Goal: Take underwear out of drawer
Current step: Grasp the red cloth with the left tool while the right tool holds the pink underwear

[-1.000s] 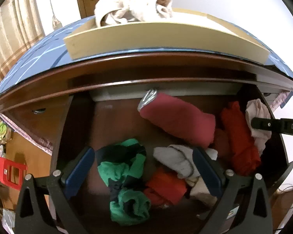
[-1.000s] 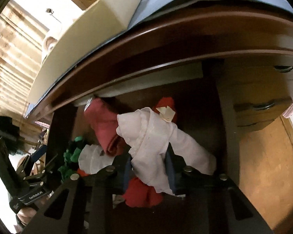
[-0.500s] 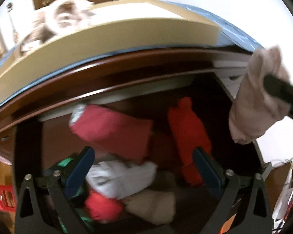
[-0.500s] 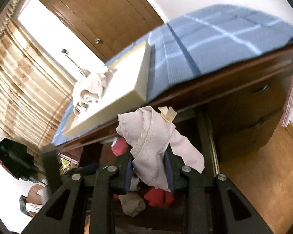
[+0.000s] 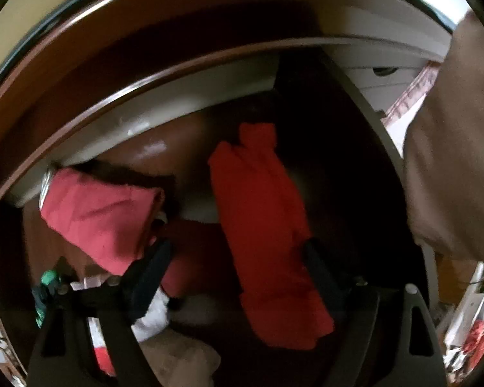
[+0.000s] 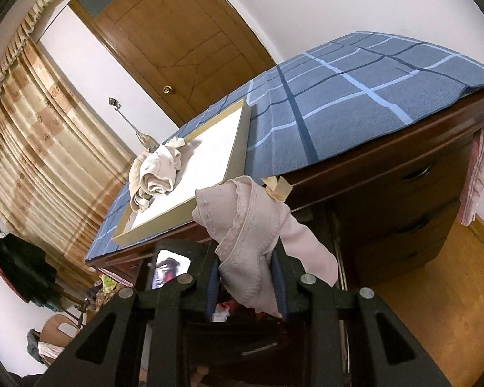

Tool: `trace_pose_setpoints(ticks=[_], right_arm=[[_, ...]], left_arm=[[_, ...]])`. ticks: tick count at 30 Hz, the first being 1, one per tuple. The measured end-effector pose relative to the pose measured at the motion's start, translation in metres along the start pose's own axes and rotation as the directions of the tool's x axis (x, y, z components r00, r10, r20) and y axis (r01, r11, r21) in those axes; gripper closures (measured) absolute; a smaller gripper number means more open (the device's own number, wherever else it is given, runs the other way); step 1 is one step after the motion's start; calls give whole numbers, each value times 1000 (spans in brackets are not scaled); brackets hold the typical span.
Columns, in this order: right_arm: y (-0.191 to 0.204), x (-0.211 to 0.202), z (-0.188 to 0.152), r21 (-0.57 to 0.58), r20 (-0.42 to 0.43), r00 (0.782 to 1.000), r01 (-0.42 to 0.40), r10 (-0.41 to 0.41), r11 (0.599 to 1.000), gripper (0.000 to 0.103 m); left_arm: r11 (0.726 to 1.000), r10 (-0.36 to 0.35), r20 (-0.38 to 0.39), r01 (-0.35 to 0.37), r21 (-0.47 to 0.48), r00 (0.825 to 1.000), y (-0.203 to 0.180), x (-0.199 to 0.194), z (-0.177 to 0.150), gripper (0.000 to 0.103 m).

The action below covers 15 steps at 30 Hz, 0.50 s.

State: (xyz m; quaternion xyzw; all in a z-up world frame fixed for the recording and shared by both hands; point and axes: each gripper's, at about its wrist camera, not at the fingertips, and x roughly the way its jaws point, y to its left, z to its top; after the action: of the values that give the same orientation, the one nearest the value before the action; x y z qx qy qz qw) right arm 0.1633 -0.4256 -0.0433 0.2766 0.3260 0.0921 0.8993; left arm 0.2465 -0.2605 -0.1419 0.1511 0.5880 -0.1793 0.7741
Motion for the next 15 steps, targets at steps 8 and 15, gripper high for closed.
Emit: trace_pose_setpoints(ticks=[8, 15], right_arm=[[-6, -7, -1, 21, 8, 1000, -4, 4, 1000, 72], [-7, -11, -2, 43, 21, 1000, 3, -4, 999, 72]], left_arm=[[997, -70, 59, 70, 15, 996, -4, -2, 6, 62], [977, -203, 138, 211, -44, 969, 20, -18, 0, 85]])
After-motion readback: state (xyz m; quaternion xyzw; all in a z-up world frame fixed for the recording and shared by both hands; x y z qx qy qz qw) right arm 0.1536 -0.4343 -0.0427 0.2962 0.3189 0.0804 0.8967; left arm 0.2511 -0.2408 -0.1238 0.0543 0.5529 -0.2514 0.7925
